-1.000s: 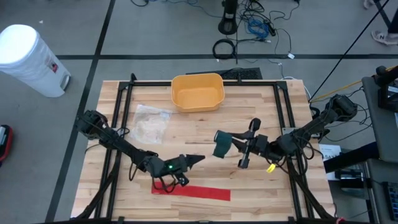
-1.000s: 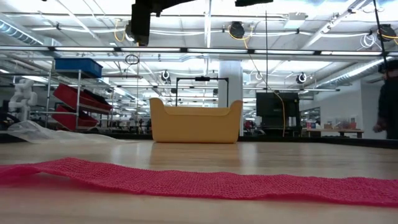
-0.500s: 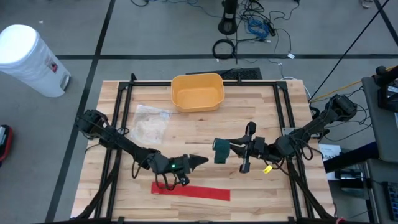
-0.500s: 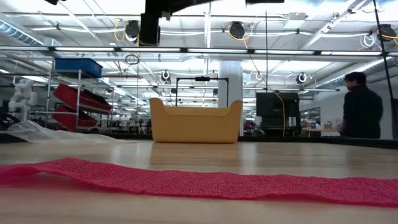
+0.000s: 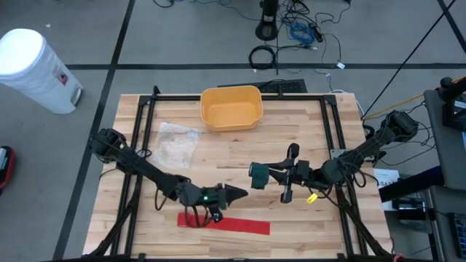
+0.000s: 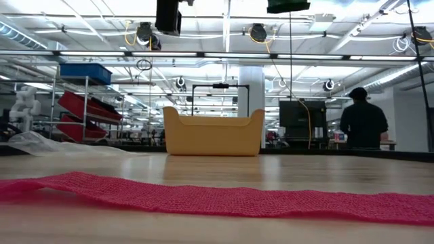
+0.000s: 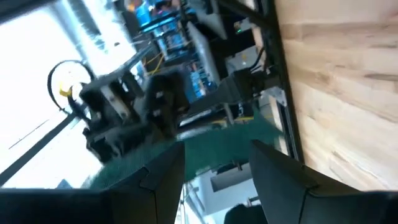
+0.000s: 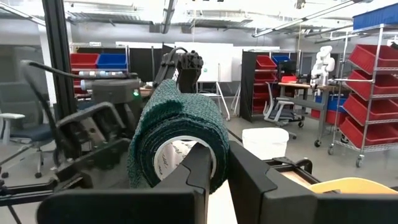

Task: Roll bandage
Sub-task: Roll the green bandage

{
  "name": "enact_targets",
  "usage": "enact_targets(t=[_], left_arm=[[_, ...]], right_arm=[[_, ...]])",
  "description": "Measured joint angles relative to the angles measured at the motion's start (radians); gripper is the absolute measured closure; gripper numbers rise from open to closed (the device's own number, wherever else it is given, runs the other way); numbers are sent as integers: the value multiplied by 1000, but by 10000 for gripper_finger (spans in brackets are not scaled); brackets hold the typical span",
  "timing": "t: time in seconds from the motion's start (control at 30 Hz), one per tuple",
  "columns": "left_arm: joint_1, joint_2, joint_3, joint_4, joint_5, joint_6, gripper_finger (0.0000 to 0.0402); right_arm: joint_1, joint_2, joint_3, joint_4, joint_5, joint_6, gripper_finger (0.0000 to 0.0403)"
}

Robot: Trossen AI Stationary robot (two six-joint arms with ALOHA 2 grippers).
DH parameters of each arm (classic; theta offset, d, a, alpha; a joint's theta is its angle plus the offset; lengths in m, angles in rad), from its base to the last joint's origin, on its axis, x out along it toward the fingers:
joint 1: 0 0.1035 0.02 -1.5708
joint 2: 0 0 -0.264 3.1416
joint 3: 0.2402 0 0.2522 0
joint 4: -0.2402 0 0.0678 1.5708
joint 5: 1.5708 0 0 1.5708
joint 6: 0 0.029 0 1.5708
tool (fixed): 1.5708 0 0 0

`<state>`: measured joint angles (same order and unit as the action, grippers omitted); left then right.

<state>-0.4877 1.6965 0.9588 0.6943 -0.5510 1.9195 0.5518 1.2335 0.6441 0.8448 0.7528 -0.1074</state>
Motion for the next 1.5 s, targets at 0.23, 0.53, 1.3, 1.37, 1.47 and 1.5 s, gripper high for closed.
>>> enact_targets(t=[0.23,0.53,1.3,1.37,1.47,1.5], left_arm=[[9,13,16,-63,-79,76,217],[31,13,16,-72,-83,211,217],[62,13,16,-27,80,368,217],[61,13,16,-19,88,367,217],[62,13,16,-20,88,367,217],[63,13,16,-20,89,367,217]], right_arm=[[0,0,0,2,0,0,369],[0,0,0,-10,1,-1,369],[-3,0,0,4,2,5,369],[-3,0,0,4,2,6,369],[-3,0,0,4,2,6,369],[-3,0,0,4,2,6,369]])
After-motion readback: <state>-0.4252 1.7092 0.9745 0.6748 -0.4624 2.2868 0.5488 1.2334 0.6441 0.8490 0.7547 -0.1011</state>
